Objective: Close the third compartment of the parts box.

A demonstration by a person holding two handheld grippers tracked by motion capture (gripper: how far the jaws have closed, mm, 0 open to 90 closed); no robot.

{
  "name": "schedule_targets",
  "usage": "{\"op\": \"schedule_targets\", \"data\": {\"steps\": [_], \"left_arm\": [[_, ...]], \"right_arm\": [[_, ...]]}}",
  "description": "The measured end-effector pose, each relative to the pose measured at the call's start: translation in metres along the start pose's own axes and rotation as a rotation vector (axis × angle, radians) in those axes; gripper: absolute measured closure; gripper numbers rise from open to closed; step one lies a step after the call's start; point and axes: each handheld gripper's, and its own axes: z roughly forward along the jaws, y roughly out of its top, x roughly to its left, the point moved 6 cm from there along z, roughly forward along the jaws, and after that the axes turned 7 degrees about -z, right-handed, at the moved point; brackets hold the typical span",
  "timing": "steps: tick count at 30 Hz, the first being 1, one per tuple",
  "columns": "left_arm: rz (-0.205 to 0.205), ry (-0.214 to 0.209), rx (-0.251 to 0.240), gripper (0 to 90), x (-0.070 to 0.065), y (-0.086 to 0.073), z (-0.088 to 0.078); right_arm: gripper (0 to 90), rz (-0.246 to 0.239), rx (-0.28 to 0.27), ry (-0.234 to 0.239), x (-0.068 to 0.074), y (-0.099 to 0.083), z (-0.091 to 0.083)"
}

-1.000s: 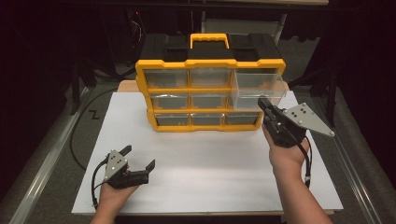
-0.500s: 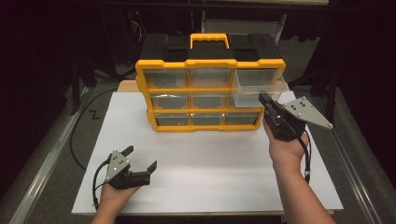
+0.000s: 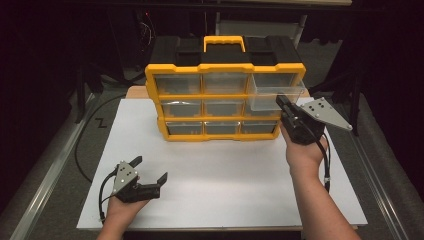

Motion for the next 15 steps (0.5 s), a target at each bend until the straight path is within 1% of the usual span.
{"op": "schedule_targets", "data": {"steps": [7,15], "left_arm": [[0.008,-0.008,0.002,0.7,-0.002,0.0,0.001],[0.004,-0.015,0.001,0.7,-0.002,0.0,0.001]], "right_arm": [[90.0,-0.002,0.007,-0.01,-0.002,0.0,0.008],[90.0,-0.004,0.016,-0.021,-0.006,0.003,0.017]]}}
